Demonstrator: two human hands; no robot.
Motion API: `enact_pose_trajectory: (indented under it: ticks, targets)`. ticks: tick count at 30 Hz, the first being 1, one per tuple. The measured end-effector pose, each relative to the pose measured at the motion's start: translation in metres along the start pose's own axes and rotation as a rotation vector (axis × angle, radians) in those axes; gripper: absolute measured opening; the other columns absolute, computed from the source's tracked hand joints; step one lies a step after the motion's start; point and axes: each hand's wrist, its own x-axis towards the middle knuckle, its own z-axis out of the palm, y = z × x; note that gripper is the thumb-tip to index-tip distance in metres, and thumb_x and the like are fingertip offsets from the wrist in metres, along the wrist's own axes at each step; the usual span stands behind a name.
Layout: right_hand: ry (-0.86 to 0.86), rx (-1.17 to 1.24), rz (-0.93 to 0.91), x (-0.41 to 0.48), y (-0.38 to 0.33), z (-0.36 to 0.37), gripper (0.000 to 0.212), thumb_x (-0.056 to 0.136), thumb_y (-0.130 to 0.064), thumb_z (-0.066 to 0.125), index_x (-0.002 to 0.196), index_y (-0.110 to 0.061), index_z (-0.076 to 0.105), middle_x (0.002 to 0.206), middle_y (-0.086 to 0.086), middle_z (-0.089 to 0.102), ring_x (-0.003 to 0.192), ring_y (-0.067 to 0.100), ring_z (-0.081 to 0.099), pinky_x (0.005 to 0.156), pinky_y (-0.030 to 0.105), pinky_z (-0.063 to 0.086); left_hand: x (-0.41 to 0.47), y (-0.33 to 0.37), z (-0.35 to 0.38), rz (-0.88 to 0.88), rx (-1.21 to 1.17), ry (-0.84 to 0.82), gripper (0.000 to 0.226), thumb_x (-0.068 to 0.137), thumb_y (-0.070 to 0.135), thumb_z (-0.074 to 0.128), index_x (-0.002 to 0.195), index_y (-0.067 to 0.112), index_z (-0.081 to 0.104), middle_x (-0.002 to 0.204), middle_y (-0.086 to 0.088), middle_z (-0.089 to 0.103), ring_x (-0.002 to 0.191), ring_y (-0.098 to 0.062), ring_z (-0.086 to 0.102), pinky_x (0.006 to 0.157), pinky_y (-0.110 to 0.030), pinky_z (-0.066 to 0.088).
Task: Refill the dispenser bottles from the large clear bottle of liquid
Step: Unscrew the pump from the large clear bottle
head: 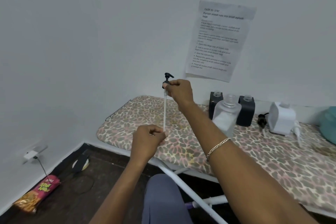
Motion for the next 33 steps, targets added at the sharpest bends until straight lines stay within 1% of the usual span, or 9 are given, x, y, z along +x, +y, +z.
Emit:
enact_pose_trajectory:
  ticks: [3,6,11,15,19,23,26,30,33]
  targets:
    - [-0.011,-0.058,0.089,0.009,0.033,0.006,0.029,0.086,-0.011,0.083,0.076,0.012,0.069,0.073,0.022,0.069,0.069,0.027,0.067,0.083,0.058,0.063,0.004,-0.011,0.003,-0.085,0.051,-0.022,0.012,0.088,0.007,0.082,0.077,0.004,0.078,0.066,-0.006,0.076,0.058,-0.015,0.074,0.057,-0.02,0.057]
    - [-0.033,-0.093,0.217,0.019,0.057,0.009,0.037,0.086,-0.008,0.083,0.057,-0.003,0.061,0.053,0.008,0.056,0.053,0.022,0.058,0.071,0.042,0.064,0.008,-0.017,0.008,-0.152,0.062,-0.061,0.017,0.087,0.008,0.084,0.074,-0.001,0.076,0.064,-0.008,0.075,0.056,-0.019,0.075,0.057,-0.024,0.061]
    - [-0.072,-0.173,0.396,0.026,0.079,0.018,0.017,0.081,-0.003,0.086,0.08,0.008,0.073,0.07,0.017,0.068,0.056,0.026,0.065,0.056,0.035,0.062,0.018,-0.02,0.01,-0.22,0.1,-0.092,0.031,0.086,0.007,0.084,0.076,-0.018,0.068,0.063,-0.018,0.072,0.052,-0.021,0.073,0.049,-0.021,0.055]
    - [-0.126,-0.249,0.434,0.026,0.095,0.023,0.023,0.085,-0.009,0.085,0.09,0.011,0.075,0.072,0.023,0.072,0.05,0.023,0.063,0.042,0.025,0.044,0.026,-0.021,0.012,-0.272,0.125,-0.123,0.033,0.085,0.009,0.085,0.078,-0.019,0.068,0.061,-0.018,0.072,0.051,-0.022,0.072,0.051,-0.027,0.06]
    - [-0.153,-0.353,0.375,0.026,0.098,0.024,0.021,0.087,-0.005,0.08,0.075,0.0,0.064,0.056,0.015,0.058,0.035,0.019,0.051,0.04,0.023,0.039,0.03,-0.022,0.013,-0.293,0.142,-0.137,0.032,0.085,0.007,0.085,0.08,-0.019,0.067,0.061,-0.018,0.072,0.048,-0.02,0.07,0.049,-0.026,0.058]
    - [-0.18,-0.43,0.32,0.023,0.093,0.024,0.023,0.089,-0.007,0.081,0.079,-0.005,0.06,0.053,0.012,0.055,0.04,0.02,0.054,0.042,0.027,0.043,0.03,-0.02,0.014,-0.296,0.178,-0.132,0.033,0.085,0.009,0.086,0.081,-0.018,0.068,0.06,-0.017,0.072,0.048,-0.02,0.07,0.05,-0.027,0.059]
    - [-0.19,-0.499,0.238,0.018,0.086,0.019,0.039,0.09,-0.019,0.083,0.067,-0.007,0.054,0.049,0.008,0.047,0.034,0.014,0.045,0.038,0.023,0.034,0.029,-0.016,0.013,-0.281,0.217,-0.131,0.037,0.086,0.016,0.086,0.077,-0.015,0.069,0.059,-0.014,0.072,0.05,-0.021,0.072,0.053,-0.032,0.062]
    - [-0.176,-0.665,-0.017,-0.003,0.057,0.005,0.058,0.09,-0.014,0.081,0.063,-0.018,0.029,0.058,-0.001,0.027,0.049,0.015,0.022,0.047,0.029,0.02,0.022,-0.004,0.013,-0.087,0.38,0.074,0.038,0.088,0.02,0.081,0.071,-0.009,0.063,0.059,-0.015,0.068,0.048,-0.021,0.066,0.055,-0.037,0.059]
    - [-0.13,-0.769,-0.195,-0.032,0.023,-0.01,0.025,0.091,0.001,0.067,0.072,-0.008,0.053,0.075,0.006,0.049,0.063,0.021,0.045,0.059,0.034,0.04,0.017,0.012,0.019,0.064,0.397,0.158,0.03,0.089,0.013,0.073,0.063,0.003,0.062,0.055,-0.008,0.064,0.05,-0.018,0.063,0.059,-0.04,0.059]
